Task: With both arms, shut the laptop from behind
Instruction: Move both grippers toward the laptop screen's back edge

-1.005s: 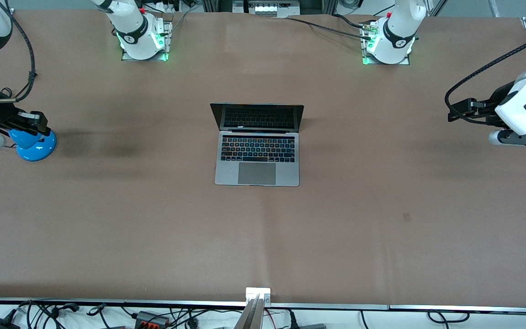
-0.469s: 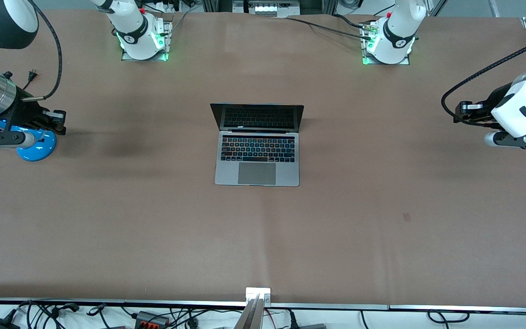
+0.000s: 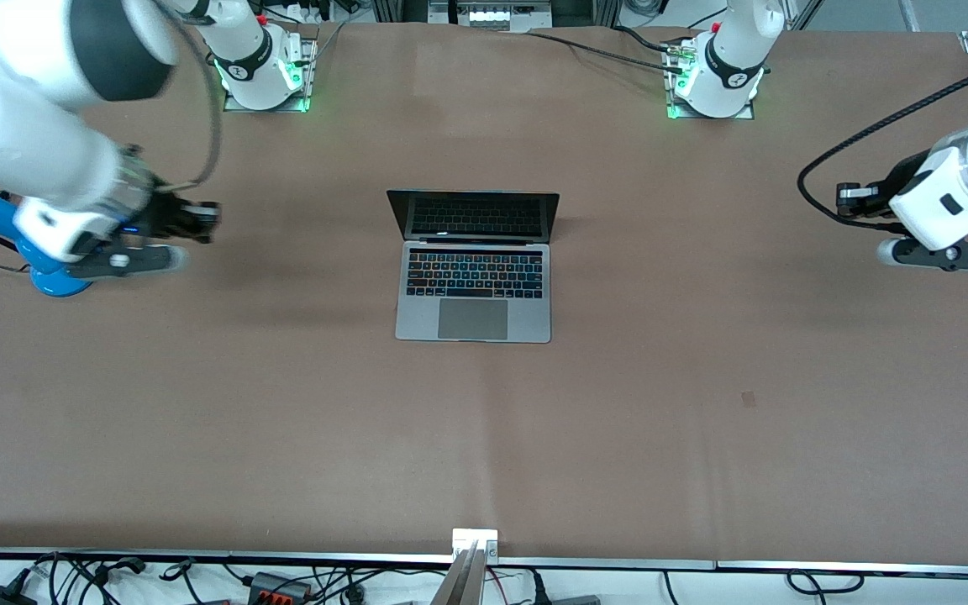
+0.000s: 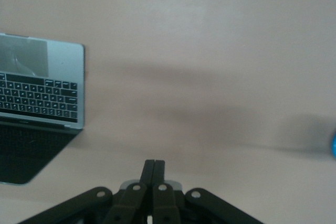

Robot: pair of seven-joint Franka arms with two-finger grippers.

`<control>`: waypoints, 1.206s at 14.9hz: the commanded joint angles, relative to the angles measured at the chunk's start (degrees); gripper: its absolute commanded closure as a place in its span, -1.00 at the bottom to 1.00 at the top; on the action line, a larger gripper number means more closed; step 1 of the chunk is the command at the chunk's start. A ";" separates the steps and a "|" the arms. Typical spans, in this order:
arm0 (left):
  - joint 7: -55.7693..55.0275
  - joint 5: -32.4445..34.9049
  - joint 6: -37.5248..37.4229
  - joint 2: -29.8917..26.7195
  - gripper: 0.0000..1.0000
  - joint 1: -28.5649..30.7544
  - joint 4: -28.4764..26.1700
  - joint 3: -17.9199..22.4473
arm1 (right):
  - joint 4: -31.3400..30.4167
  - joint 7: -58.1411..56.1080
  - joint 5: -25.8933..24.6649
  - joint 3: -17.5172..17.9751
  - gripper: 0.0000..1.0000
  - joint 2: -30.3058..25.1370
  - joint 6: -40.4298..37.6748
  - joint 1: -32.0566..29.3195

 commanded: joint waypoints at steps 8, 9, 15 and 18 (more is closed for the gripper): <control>-0.51 -12.09 6.67 -5.94 0.98 -0.01 -18.51 -13.69 | -1.74 12.77 9.65 -0.41 1.00 5.12 -1.26 14.24; -1.21 -12.17 9.39 -7.88 0.98 -0.01 -21.50 -15.63 | -1.74 14.35 11.07 -0.32 1.00 5.90 -0.82 14.86; -8.42 -14.37 14.59 -10.36 0.98 -0.01 -27.67 -25.75 | -5.78 15.25 15.39 -0.32 1.00 7.58 -0.91 20.04; -8.60 -17.78 18.36 -10.45 0.98 -0.10 -31.01 -28.74 | -6.23 16.56 15.56 -0.32 1.00 7.49 -2.66 20.93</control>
